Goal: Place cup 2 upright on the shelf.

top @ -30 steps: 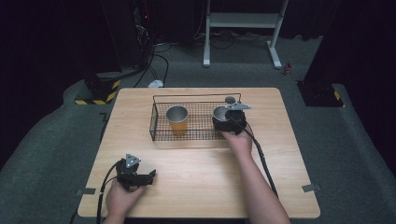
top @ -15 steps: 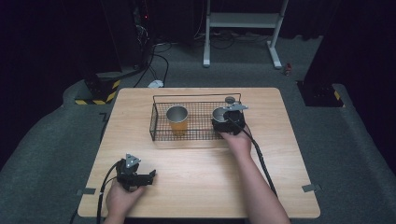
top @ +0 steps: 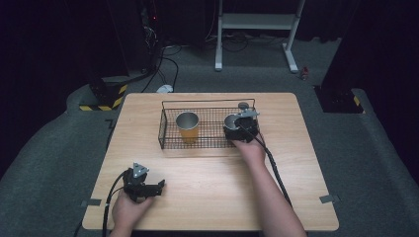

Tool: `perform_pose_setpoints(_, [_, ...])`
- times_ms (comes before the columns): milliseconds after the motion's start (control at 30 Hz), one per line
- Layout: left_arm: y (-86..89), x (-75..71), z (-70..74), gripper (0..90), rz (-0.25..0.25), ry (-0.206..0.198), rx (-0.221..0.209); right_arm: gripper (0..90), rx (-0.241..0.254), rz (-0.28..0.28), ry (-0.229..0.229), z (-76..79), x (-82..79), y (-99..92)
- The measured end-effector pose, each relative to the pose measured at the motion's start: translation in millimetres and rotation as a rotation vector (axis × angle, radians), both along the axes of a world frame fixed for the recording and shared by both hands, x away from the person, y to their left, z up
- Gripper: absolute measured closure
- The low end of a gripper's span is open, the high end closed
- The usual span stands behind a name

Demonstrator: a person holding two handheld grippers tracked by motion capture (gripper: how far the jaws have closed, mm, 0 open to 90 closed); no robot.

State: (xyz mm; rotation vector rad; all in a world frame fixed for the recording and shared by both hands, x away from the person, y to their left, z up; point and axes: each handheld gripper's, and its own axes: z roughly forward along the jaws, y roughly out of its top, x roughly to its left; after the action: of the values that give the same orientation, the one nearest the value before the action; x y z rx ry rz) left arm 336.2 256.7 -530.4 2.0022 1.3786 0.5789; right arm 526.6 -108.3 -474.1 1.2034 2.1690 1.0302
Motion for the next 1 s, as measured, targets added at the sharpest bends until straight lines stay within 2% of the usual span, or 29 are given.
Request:
perform_pose_setpoints(500, [0.1, 0.2, -0.2, 1.8, -0.001, -0.001, -0.003, 17.9, 0.002, 0.005, 0.026, 0.9, 1.7, -0.2])
perform_pose_setpoints(667, [0.1, 0.2, -0.2, 1.8, 0.000, -0.001, -0.003, 14.9, -0.004, -0.005, 0.053, 1.2, 3.7, 2.2])
perform_pose_setpoints(733, [0.1, 0.2, -0.2, 1.8, 0.000, -0.001, -0.003, 13.9, -0.012, -0.005, 0.048, 0.8, 3.7, 3.1])
perform_pose_setpoints(867, [0.1, 0.2, -0.2, 1.8, -0.001, -0.002, -0.003, 11.8, 0.006, -0.014, 0.041, 2.0, 3.5, 2.1])
perform_pose_setpoints(1000, [0.1, 0.2, -0.2, 1.8, -0.001, -0.001, -0.003, 10.5, 0.022, -0.018, -0.007, 8.1, 1.1, -0.4])
